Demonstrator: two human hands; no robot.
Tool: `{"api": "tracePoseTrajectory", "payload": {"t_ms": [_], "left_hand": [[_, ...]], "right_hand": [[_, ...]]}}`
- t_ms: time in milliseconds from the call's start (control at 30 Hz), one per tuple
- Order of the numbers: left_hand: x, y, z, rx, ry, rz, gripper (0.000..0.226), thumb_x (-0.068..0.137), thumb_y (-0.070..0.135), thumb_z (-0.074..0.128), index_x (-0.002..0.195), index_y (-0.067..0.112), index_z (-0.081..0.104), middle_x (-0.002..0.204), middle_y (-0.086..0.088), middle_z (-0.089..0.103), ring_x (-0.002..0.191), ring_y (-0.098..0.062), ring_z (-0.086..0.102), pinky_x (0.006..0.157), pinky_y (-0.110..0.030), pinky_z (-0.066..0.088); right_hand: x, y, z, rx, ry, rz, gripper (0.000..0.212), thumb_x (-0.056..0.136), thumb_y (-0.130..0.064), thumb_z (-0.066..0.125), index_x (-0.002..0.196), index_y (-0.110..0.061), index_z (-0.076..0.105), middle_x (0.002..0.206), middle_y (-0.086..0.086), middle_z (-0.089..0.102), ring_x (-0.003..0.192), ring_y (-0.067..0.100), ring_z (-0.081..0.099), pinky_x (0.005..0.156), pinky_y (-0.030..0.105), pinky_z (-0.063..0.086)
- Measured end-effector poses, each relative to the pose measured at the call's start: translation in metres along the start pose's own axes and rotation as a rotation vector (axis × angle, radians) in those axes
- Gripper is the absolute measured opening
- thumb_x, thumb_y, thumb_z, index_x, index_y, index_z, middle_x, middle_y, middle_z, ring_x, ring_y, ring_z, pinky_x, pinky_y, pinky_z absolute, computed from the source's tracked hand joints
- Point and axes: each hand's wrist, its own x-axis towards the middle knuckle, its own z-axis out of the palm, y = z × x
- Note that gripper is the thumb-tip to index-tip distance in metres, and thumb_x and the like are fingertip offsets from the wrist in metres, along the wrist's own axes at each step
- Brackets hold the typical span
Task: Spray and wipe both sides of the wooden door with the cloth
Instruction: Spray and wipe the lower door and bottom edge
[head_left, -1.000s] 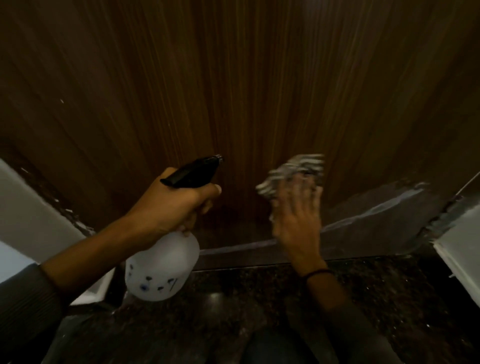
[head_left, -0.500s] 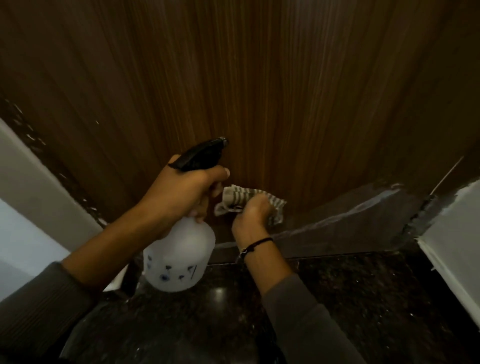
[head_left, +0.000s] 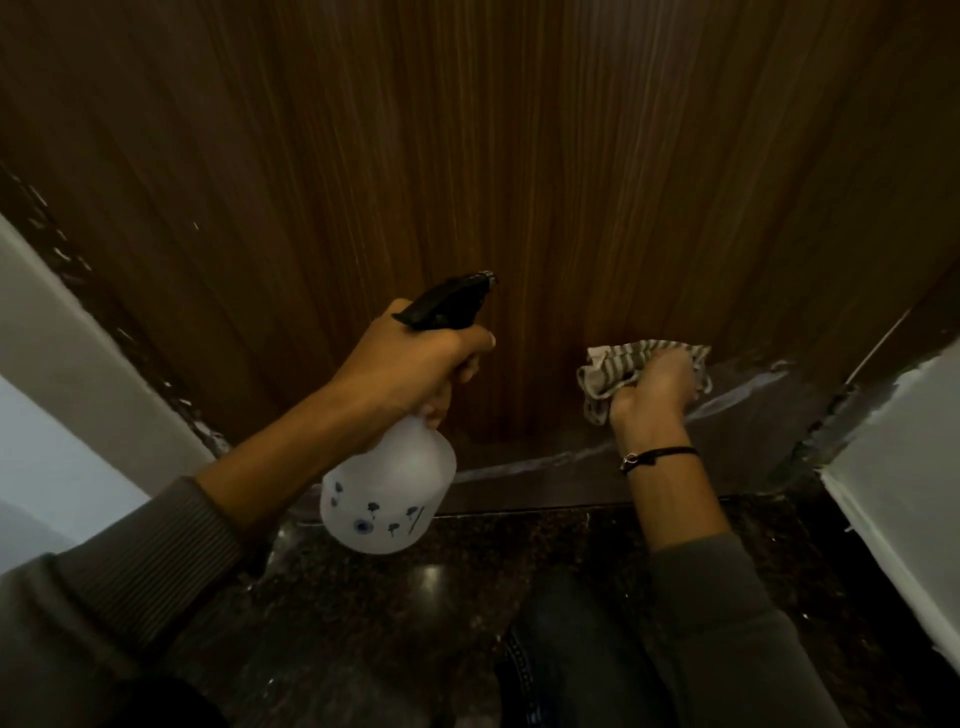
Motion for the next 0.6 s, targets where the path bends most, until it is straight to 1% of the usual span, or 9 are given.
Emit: {"api": "tracePoseTrajectory", "payload": {"t_ms": [67, 133, 167, 233, 333, 433, 467, 567, 600], "left_hand": [[0.003, -0.002, 0.0, -0.002, -0.007, 0.006, 0.02, 0.098, 0.017, 0.064, 0.088, 0.001, 0.061, 0.069, -0.012, 0.056, 0.033, -0.014, 0.037, 0.039, -0.027, 0.039], [0.009, -0.007, 0.002, 0.008, -0.015, -0.005, 0.02, 0.098, 0.017, 0.064, 0.088, 0.0, 0.061, 0.071, -0.015, 0.056, 0.033, -0.014, 0.037, 0.038, -0.026, 0.038], [0.014, -0.009, 0.005, 0.023, -0.023, -0.012, 0.022, 0.098, 0.017, 0.064, 0.088, -0.002, 0.061, 0.073, -0.017, 0.056, 0.033, -0.015, 0.037, 0.038, -0.025, 0.038], [0.023, -0.013, 0.011, 0.05, -0.044, -0.024, 0.027, 0.097, 0.018, 0.065, 0.091, -0.008, 0.062, 0.077, -0.02, 0.056, 0.034, -0.016, 0.037, 0.038, -0.026, 0.038], [0.04, -0.013, 0.03, 0.079, -0.108, -0.031, 0.025, 0.097, 0.018, 0.065, 0.084, -0.003, 0.062, 0.077, -0.021, 0.056, 0.034, -0.016, 0.037, 0.039, -0.026, 0.038], [0.056, -0.016, 0.053, 0.096, -0.154, -0.034, 0.028, 0.097, 0.018, 0.066, 0.075, 0.002, 0.058, 0.059, -0.014, 0.053, 0.031, -0.014, 0.037, 0.039, -0.026, 0.036], [0.059, -0.017, 0.061, 0.112, -0.171, -0.039, 0.03, 0.097, 0.019, 0.067, 0.074, 0.003, 0.056, 0.049, -0.009, 0.05, 0.03, -0.014, 0.037, 0.039, -0.025, 0.036], [0.068, -0.021, 0.085, 0.158, -0.243, -0.029, 0.033, 0.097, 0.02, 0.066, 0.069, 0.005, 0.057, 0.04, -0.005, 0.045, 0.029, -0.015, 0.038, 0.04, -0.025, 0.036], [0.071, -0.021, 0.093, 0.163, -0.266, -0.025, 0.035, 0.098, 0.02, 0.065, 0.067, 0.005, 0.057, 0.04, -0.004, 0.045, 0.029, -0.014, 0.038, 0.039, -0.024, 0.036]], "right_hand": [[-0.009, 0.008, 0.003, -0.095, 0.021, -0.081, 0.055, 0.104, -0.021, 0.028, 0.158, -0.021, 0.022, 0.141, 0.003, 0.047, 0.119, 0.026, 0.059, 0.101, 0.043, 0.052], [-0.013, 0.029, 0.012, -0.151, 0.048, -0.11, 0.062, 0.099, -0.025, 0.031, 0.158, -0.015, 0.014, 0.14, 0.004, 0.045, 0.121, 0.029, 0.056, 0.104, 0.049, 0.049], [-0.02, 0.038, 0.018, -0.156, 0.051, -0.098, 0.061, 0.098, -0.026, 0.033, 0.156, -0.012, 0.017, 0.135, 0.005, 0.047, 0.119, 0.03, 0.057, 0.103, 0.05, 0.05], [-0.022, 0.06, 0.025, -0.153, 0.03, -0.031, 0.06, 0.095, -0.03, 0.035, 0.152, -0.016, 0.022, 0.135, 0.01, 0.053, 0.115, 0.033, 0.061, 0.099, 0.054, 0.053], [-0.038, 0.057, 0.012, -0.111, -0.013, 0.007, 0.047, 0.096, -0.016, 0.04, 0.142, -0.011, 0.044, 0.13, 0.014, 0.062, 0.106, 0.036, 0.067, 0.091, 0.055, 0.058], [-0.038, 0.039, -0.011, -0.053, -0.045, -0.015, 0.033, 0.1, -0.003, 0.041, 0.13, -0.004, 0.055, 0.112, 0.014, 0.067, 0.088, 0.029, 0.069, 0.073, 0.04, 0.062], [-0.036, 0.035, -0.019, -0.036, -0.065, -0.019, 0.033, 0.101, -0.003, 0.042, 0.131, -0.004, 0.055, 0.114, 0.015, 0.067, 0.089, 0.027, 0.068, 0.073, 0.038, 0.062], [-0.027, 0.014, -0.035, -0.025, -0.129, -0.091, 0.044, 0.1, -0.008, 0.046, 0.144, -0.008, 0.048, 0.136, 0.016, 0.06, 0.115, 0.031, 0.063, 0.102, 0.049, 0.053], [-0.021, 0.006, -0.039, -0.028, -0.133, -0.12, 0.048, 0.099, -0.01, 0.049, 0.147, -0.01, 0.046, 0.14, 0.014, 0.058, 0.122, 0.03, 0.061, 0.107, 0.051, 0.049]]}}
